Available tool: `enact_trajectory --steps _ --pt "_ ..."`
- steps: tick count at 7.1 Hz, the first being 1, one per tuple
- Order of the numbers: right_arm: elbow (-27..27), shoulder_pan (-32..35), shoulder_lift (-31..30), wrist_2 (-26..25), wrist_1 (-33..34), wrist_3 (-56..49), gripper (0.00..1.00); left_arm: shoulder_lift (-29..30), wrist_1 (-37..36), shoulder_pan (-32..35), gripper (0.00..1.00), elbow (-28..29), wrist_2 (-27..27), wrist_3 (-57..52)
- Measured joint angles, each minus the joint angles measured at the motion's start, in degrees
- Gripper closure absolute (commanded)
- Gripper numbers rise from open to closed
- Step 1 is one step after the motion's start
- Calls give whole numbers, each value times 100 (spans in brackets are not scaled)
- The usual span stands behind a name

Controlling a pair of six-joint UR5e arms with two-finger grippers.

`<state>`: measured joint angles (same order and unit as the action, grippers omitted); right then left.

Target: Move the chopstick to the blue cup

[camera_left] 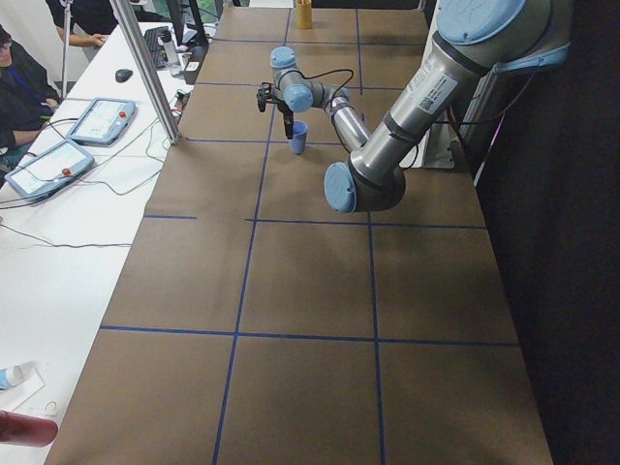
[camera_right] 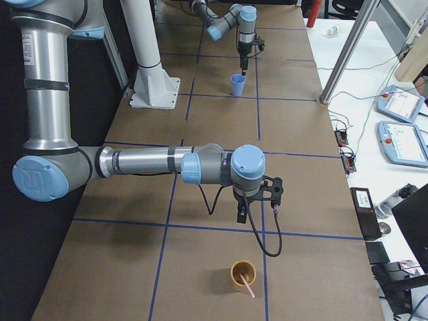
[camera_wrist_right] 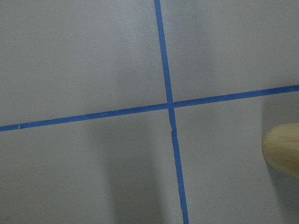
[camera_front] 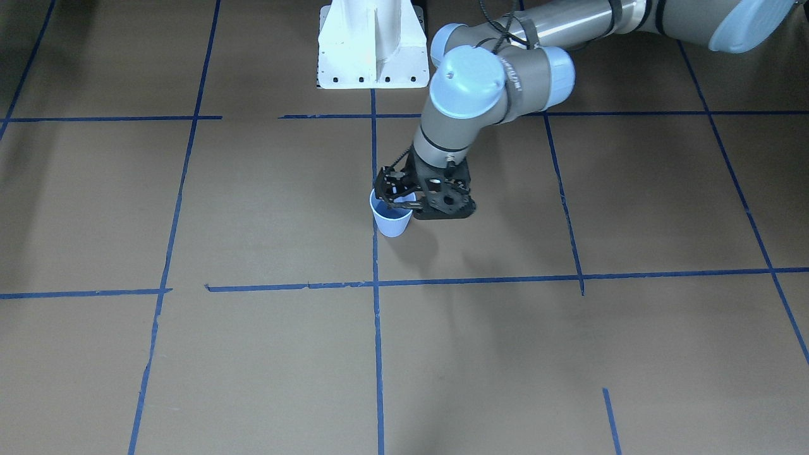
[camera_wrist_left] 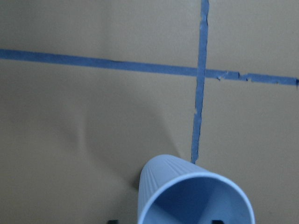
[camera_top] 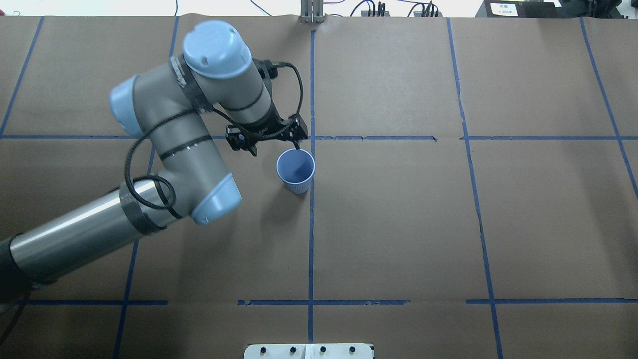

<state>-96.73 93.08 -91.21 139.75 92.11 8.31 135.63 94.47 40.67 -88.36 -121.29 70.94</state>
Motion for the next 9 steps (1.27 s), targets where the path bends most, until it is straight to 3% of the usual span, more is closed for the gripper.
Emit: enact_trajectory --steps 2,4,6,9 --pt "87 217 -17 -14 0 -547 0 -171 -648 673 0 -449 -479 -552" --pt "469 720 -2 -41 -8 -1195 0 -272 -1483 1174 0 -874 -618 -1328" --pt "867 1009 124 -186 -296 -1525 0 -289 -1724 1362 0 -975 -698 -1583" --pt "2299 1061 629 -72 -1014 -1534 0 -292 -1754 1415 0 -1033 -711 -1618"
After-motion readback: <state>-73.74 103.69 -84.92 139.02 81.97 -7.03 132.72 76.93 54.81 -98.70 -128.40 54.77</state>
